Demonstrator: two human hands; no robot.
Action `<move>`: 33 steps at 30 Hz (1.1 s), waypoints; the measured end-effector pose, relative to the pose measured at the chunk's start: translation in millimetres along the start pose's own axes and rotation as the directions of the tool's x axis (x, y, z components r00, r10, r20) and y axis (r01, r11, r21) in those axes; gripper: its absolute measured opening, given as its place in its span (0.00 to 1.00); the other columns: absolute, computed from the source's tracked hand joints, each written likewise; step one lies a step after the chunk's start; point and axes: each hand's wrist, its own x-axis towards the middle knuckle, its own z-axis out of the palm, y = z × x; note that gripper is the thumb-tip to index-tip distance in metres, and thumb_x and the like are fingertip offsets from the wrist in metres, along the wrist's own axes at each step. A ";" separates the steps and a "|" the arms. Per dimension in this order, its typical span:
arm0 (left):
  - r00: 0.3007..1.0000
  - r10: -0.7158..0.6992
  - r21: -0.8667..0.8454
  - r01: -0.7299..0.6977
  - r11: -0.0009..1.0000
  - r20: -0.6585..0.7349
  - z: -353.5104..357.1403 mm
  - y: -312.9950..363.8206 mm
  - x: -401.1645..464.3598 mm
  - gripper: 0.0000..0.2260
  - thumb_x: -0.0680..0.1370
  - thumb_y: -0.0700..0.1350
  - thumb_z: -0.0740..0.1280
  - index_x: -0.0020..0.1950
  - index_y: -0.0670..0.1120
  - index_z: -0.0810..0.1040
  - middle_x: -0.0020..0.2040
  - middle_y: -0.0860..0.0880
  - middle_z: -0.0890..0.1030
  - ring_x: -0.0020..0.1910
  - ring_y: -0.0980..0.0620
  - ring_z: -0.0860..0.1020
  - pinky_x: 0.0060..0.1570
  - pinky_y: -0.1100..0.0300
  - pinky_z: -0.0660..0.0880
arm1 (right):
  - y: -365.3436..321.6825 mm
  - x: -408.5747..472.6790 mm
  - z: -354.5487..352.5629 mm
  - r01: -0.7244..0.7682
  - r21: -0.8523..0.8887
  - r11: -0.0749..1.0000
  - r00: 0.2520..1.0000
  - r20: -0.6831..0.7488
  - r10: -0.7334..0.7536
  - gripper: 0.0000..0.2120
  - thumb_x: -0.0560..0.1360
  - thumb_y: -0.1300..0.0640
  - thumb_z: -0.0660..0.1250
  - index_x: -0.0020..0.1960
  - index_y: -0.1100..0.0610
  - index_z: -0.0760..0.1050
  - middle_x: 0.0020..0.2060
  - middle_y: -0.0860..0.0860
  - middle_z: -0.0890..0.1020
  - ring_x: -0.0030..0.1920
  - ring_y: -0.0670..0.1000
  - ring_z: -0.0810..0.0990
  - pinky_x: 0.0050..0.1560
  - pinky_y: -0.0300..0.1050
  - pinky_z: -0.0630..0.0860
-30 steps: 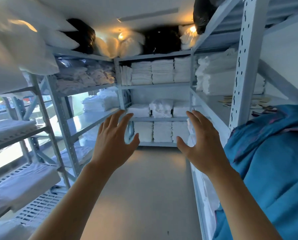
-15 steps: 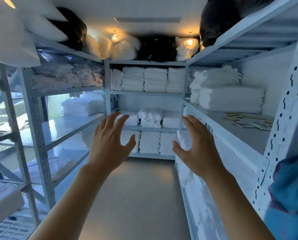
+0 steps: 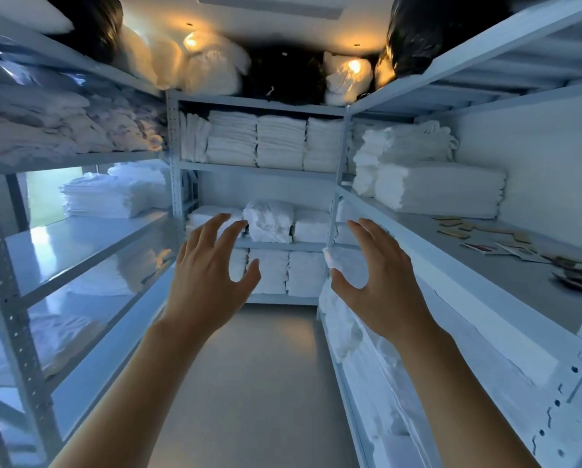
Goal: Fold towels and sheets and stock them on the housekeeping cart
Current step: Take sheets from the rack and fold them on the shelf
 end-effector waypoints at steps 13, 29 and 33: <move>0.999 -0.036 0.046 0.035 0.998 0.022 121.7 -57.1 83.8 0.27 0.78 0.56 0.68 0.75 0.51 0.70 0.76 0.49 0.68 0.75 0.44 0.67 0.72 0.42 0.69 | 92.7 103.8 109.7 -0.003 0.054 0.999 1.000 0.017 0.002 0.36 0.77 0.41 0.68 0.81 0.47 0.59 0.81 0.47 0.61 0.80 0.50 0.58 0.79 0.60 0.59; 0.995 -0.080 0.106 0.074 0.992 0.061 286.8 -71.7 198.2 0.27 0.78 0.57 0.67 0.76 0.51 0.70 0.76 0.50 0.69 0.75 0.47 0.67 0.72 0.42 0.70 | 240.9 239.9 209.3 0.029 0.147 0.989 0.998 0.053 -0.037 0.36 0.77 0.40 0.68 0.81 0.48 0.59 0.80 0.48 0.61 0.80 0.50 0.59 0.79 0.56 0.58; 0.994 -0.084 0.106 0.076 0.991 0.073 330.6 -95.4 223.7 0.27 0.78 0.56 0.68 0.75 0.50 0.70 0.75 0.50 0.69 0.74 0.46 0.68 0.71 0.42 0.70 | 269.6 264.2 244.9 0.001 0.128 0.992 0.998 0.068 -0.010 0.36 0.77 0.40 0.67 0.81 0.48 0.59 0.81 0.47 0.61 0.80 0.50 0.58 0.79 0.55 0.57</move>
